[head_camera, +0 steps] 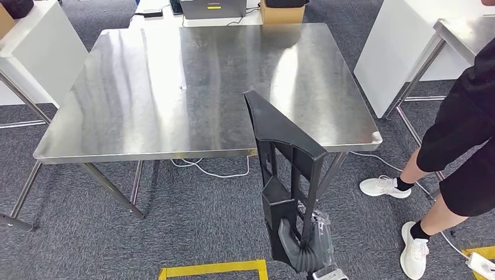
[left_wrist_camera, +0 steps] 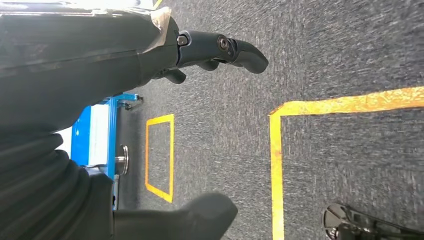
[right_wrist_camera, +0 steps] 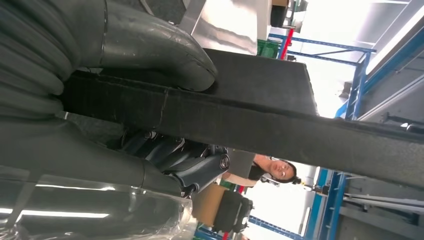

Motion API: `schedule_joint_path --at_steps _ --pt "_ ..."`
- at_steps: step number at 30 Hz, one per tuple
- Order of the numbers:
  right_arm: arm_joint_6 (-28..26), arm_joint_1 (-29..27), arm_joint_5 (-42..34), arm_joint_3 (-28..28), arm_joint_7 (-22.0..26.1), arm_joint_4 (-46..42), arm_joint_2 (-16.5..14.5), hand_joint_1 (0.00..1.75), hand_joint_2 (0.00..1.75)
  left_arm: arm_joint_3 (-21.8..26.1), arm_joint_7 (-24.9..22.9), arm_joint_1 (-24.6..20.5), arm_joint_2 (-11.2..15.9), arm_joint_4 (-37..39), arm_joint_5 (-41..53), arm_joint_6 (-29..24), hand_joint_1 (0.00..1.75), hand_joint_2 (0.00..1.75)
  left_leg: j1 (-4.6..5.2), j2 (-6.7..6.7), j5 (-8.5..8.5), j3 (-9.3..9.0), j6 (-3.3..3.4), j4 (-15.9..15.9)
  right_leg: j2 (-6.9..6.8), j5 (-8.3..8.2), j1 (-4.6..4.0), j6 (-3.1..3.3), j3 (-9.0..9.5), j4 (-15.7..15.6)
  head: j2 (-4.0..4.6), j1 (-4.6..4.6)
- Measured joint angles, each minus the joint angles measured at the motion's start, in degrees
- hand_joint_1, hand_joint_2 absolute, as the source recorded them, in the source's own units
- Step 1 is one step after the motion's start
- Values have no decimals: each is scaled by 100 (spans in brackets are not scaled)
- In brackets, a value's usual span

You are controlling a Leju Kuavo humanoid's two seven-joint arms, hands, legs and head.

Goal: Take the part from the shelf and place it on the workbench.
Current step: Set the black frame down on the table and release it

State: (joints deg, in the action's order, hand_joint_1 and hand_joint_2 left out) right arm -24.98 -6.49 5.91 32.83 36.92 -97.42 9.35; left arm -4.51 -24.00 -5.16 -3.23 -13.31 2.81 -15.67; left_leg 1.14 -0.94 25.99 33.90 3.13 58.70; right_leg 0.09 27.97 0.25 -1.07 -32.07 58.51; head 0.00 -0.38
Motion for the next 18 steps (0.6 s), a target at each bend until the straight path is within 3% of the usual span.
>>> schedule_joint_path --at_steps 3,5,7,8,9,11,13,14,18 --pt "35 13 30 -10 -31 0 -29 175 175 -6 0 -8 3 0 1 -1 0 175 -31 10 89 48 -91 124 -3 -45 65 99 49 -40 0 9" --pt "44 34 45 -13 -58 0 -73 175 175 -13 0 -15 2 0 1 -3 0 175 -78 25 392 277 -180 629 -7 -58 108 146 71 -57 0 39" --pt "50 47 58 -13 -85 1 -105 175 175 -19 0 -19 0 0 1 -4 0 175 -146 44 723 654 -264 1374 -9 -54 114 159 70 -57 0 60" --pt "55 49 64 -13 -93 1 -112 175 175 -21 -1 -20 0 0 1 -4 0 175 -181 51 768 783 -297 1600 -9 -52 119 157 70 -56 0 60" --pt "60 49 67 -13 -100 2 -118 175 175 -24 -1 -19 0 0 1 -4 0 175 -212 60 693 805 -325 1603 -8 -46 130 149 75 -56 0 61" --pt "64 50 70 -14 -108 2 -134 175 175 -28 -2 -26 1 0 1 -4 0 175 -265 92 290 503 -371 957 -3 -22 164 111 107 -55 0 63" --pt "66 59 73 -17 -110 2 -151 175 175 -29 0 -46 0 -1 1 -4 0 175 -267 113 20 130 -384 230 -2 13 159 41 139 -55 0 69" --pt "67 68 74 -19 -110 2 -157 175 175 -30 1 -56 -1 -1 1 -4 0 175 -250 109 -10 44 -361 61 -3 25 147 0 145 -58 0 70" --pt "76 88 76 -27 -110 -1 -166 175 175 -30 2 -70 -3 -1 1 -4 0 175 -182 74 -19 6 -170 -31 -13 35 129 -163 150 -87 0 65"
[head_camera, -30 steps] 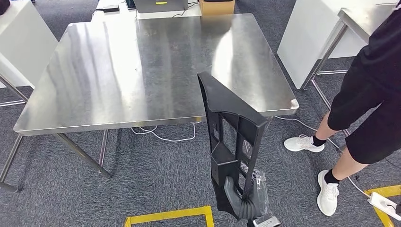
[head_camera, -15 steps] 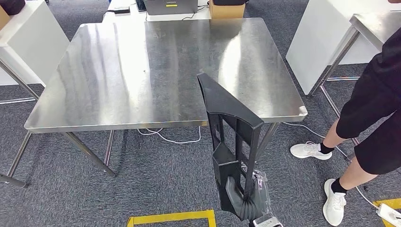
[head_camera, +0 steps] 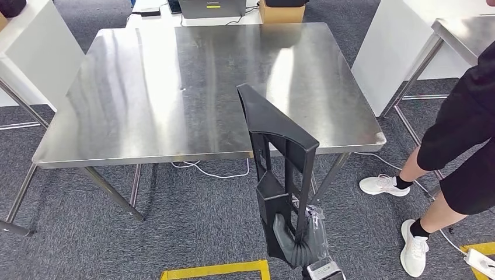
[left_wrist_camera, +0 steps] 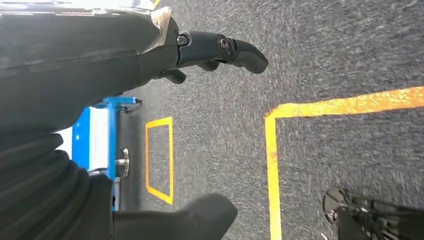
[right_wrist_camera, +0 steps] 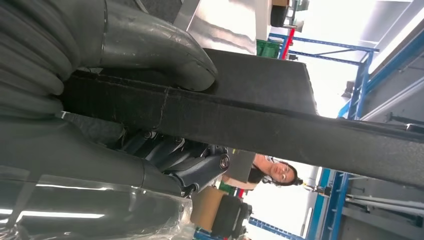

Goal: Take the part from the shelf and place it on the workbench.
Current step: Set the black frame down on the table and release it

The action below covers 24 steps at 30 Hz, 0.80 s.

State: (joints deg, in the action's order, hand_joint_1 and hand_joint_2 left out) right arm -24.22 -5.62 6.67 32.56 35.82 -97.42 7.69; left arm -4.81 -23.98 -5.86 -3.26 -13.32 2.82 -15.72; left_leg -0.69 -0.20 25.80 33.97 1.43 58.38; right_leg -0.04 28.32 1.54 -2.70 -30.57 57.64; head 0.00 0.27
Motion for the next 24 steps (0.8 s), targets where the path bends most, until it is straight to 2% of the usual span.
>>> schedule_joint_path --at_steps 1,4,10,11,13,14,15,17,19,20,21,22,23,24 --pt "1 6 1 -3 1 -1 1 175 175 0 0 -2 -2 -1 0 0 0 175 8 -4 -9 -20 19 -18 -1 0 -18 14 4 -10 0 -7" --pt "2 23 2 -9 -3 0 3 175 175 1 0 -11 -5 -1 1 -2 0 175 73 -17 15 -50 30 -16 -15 0 -26 111 43 -88 0 -17" --pt "21 37 42 -13 -21 1 -2 175 175 -2 0 -12 -12 -1 9 2 0 175 116 -22 28 -47 72 -15 -20 -24 10 59 109 -148 0 -21" --pt "28 40 49 -15 -23 1 -7 175 175 -2 0 -13 -11 -1 13 2 0 175 135 -20 37 -43 90 -3 -21 -39 19 25 127 -175 0 -21" --pt "45 50 61 -19 -25 2 -23 175 175 -2 0 -15 -6 -1 16 2 0 175 161 -19 63 -38 157 9 -25 -58 50 -86 150 -229 0 -16" --pt "55 57 70 -26 -26 2 -36 175 175 -2 -1 -16 -3 -2 16 2 0 175 153 -18 62 -53 207 -13 -27 -55 58 -149 148 -242 0 -16" --pt "69 64 82 -38 -26 5 -46 175 175 -2 -1 -17 -3 -3 17 1 0 175 132 -14 53 -82 246 -53 -28 -19 63 -174 127 -181 0 -15" --pt "116 79 100 -62 -21 12 -60 175 175 -2 -2 -22 -4 -5 15 -1 0 175 98 -2 26 -141 310 -119 -22 191 50 -123 -86 270 0 -27" --pt "158 85 105 -77 -16 32 -62 175 175 -2 -1 -20 -4 -5 8 -2 0 175 109 4 31 -156 338 -122 -15 509 39 -36 -533 1108 0 -41" --pt "167 81 104 -85 -15 50 -61 175 175 -1 0 -14 -3 -5 4 -1 0 175 120 -1 37 -160 341 -121 -14 603 30 -25 -742 1453 0 -45" --pt "168 78 104 -94 -15 70 -58 175 175 -1 0 -5 -2 -5 0 1 0 175 132 -10 44 -167 339 -119 -13 607 20 -36 -863 1614 0 -45" --pt "169 76 104 -104 -14 87 -56 175 175 0 0 4 -2 -5 -3 4 0 175 142 -23 53 -182 331 -117 -13 507 11 -63 -856 1529 0 -45" --pt "169 75 104 -114 -10 100 -55 175 175 0 0 10 -2 -5 -5 6 0 175 148 -39 67 -205 314 -115 -13 328 8 -92 -728 1211 0 -44" --pt "168 76 105 -120 -2 107 -55 175 175 0 0 14 -2 -5 -6 9 0 175 150 -53 84 -230 292 -113 -11 125 7 -107 -533 766 0 -49"
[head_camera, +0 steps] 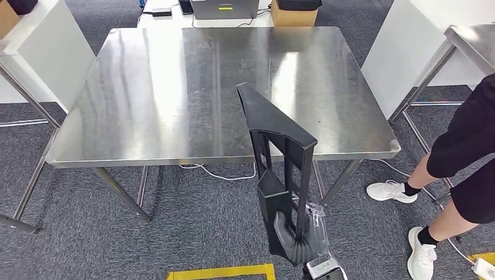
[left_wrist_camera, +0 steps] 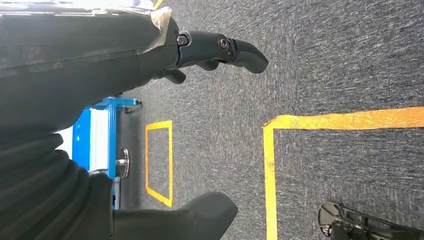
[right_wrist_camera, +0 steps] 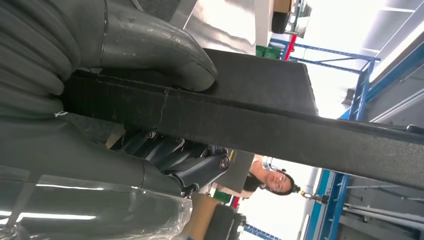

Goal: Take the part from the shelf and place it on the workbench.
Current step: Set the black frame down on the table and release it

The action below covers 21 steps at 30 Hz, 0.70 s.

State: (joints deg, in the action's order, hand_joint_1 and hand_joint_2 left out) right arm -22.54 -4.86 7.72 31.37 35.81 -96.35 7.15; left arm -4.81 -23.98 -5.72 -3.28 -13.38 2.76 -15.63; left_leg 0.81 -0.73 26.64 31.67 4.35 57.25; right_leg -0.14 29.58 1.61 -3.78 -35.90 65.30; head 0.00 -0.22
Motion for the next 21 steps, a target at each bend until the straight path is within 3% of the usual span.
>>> schedule_joint_path --at_steps 2,3,5,10,12,14,16,18,21 --pt "-2 0 1 -8 24 9 -1 175 175 0 0 1 -1 1 -1 2 0 175 24 -22 43 -33 -65 13 12 -265 -26 53 304 -660 0 -3" --pt "-3 -2 1 -12 33 15 -1 175 175 0 0 1 4 1 -1 2 0 175 35 -26 58 -34 -93 18 18 -310 -37 106 365 -789 0 -4" --pt "-4 -7 1 -18 41 24 -1 175 175 0 0 2 14 2 -1 2 0 175 41 -30 69 -26 -122 23 22 -321 -45 176 381 -800 0 0" --pt "-4 -10 0 -22 41 32 -1 175 175 0 0 6 19 2 -1 2 0 175 33 -29 73 -25 -128 27 22 -323 -42 193 379 -802 0 0" --pt "-4 -16 1 -29 41 38 -3 175 175 -1 0 7 20 2 -8 6 0 175 9 -17 142 10 -170 130 24 -320 -15 232 396 -810 0 7" --pt "3 -16 13 -34 40 47 -17 175 175 -2 0 23 30 3 -33 11 0 175 -81 15 415 517 -304 994 24 -278 14 313 453 -818 0 28" --pt "29 -3 24 -35 39 60 -32 175 175 -2 -1 40 40 4 -53 10 0 175 -179 49 376 873 -415 1441 24 -216 31 352 529 -818 0 44" --pt "54 15 25 -35 37 68 -37 175 175 -2 -1 39 42 4 -55 8 0 175 -219 80 -17 621 -438 822 27 -173 45 319 590 -819 0 44" --pt "64 62 26 -36 37 69 -49 175 175 -2 1 17 38 3 -68 3 0 175 -191 111 -147 317 -421 186 28 -102 -9 220 613 -824 0 62"
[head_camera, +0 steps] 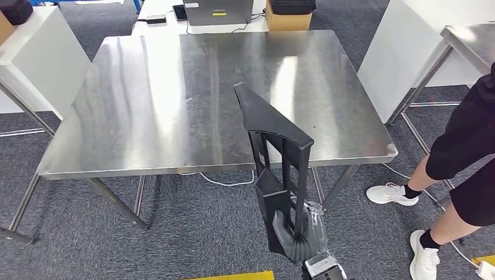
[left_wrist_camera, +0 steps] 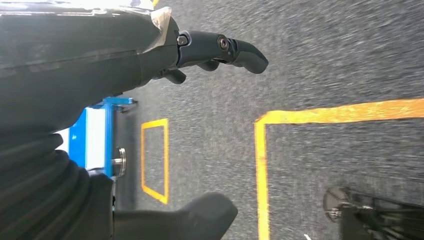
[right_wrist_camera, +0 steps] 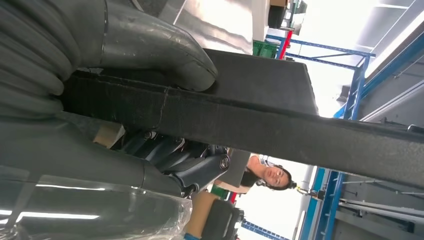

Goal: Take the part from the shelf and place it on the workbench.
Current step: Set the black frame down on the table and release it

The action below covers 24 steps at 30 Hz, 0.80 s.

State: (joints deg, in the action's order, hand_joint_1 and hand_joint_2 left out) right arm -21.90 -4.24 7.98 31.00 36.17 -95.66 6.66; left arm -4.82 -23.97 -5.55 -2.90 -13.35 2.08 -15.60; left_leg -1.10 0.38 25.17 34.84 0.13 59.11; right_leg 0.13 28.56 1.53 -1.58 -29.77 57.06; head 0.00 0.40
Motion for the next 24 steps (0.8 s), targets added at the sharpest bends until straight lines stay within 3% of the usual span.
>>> schedule_joint_path --at_steps 3,5,8,9,10,12,14,15,17,20,22,24 --pt "0 28 3 -1 0 1 -9 175 175 2 -1 -13 -3 -1 -13 -4 0 175 51 -33 68 -36 143 -38 -14 51 -32 -109 3 -25 0 -3" --pt "0 41 5 -3 0 -1 -10 175 175 2 -1 -17 -6 -2 -14 -7 0 175 55 -44 84 -83 248 -59 -21 194 -39 -124 -102 266 0 -6" --pt "0 47 7 -3 0 9 -8 175 175 4 -1 -19 0 -3 -17 -12 0 175 94 -40 151 -149 363 -61 -20 636 -42 -52 -767 1460 0 -9" --pt "0 45 7 -3 0 16 -7 175 175 4 -1 -18 1 -3 -21 -13 0 175 117 -47 178 -177 384 -60 -20 683 -51 -57 -964 1732 0 -9" --pt "0 44 7 -3 0 23 -5 175 175 4 -1 -16 0 -3 -25 -12 0 175 143 -59 208 -215 397 -59 -19 620 -67 -80 -1050 1776 0 -10" --pt "0 46 7 -3 0 30 -4 175 175 4 -1 -15 -8 -3 -29 -12 0 175 193 -88 282 -324 409 -59 -16 223 -120 -113 -871 1178 0 -10" --pt "0 47 7 -3 0 30 -4 175 175 4 0 -17 -22 -2 -28 -12 0 175 229 -110 365 -408 395 -56 -1 -170 -190 -33 -564 423 0 0" --pt "0 48 7 -4 0 30 -4 175 175 5 1 -20 -27 -1 -28 -12 0 175 237 -116 398 -425 378 -53 5 -262 -214 19 -478 225 0 8" --pt "0 49 7 -5 -1 29 -3 175 175 5 1 -25 -33 -1 -27 -8 0 175 231 -122 444 -433 323 -50 7 -282 -229 96 -431 136 0 22" --pt "0 54 7 -9 -1 26 -16 175 175 3 -11 -35 -28 -5 -26 -9 0 175 197 -103 593 -395 218 152 9 -268 -120 202 -303 11 0 35" --pt "0 65 7 -10 0 26 -29 175 175 2 -12 -38 -30 -7 -21 -11 0 175 144 -90 844 -73 122 766 5 -228 -83 262 -198 -38 0 56" --pt "0 61 7 -11 0 29 -33 175 175 2 -8 -30 -24 -6 -13 -12 0 175 51 -83 1002 390 19 1421 8 -167 -68 267 -132 -37 0 59"
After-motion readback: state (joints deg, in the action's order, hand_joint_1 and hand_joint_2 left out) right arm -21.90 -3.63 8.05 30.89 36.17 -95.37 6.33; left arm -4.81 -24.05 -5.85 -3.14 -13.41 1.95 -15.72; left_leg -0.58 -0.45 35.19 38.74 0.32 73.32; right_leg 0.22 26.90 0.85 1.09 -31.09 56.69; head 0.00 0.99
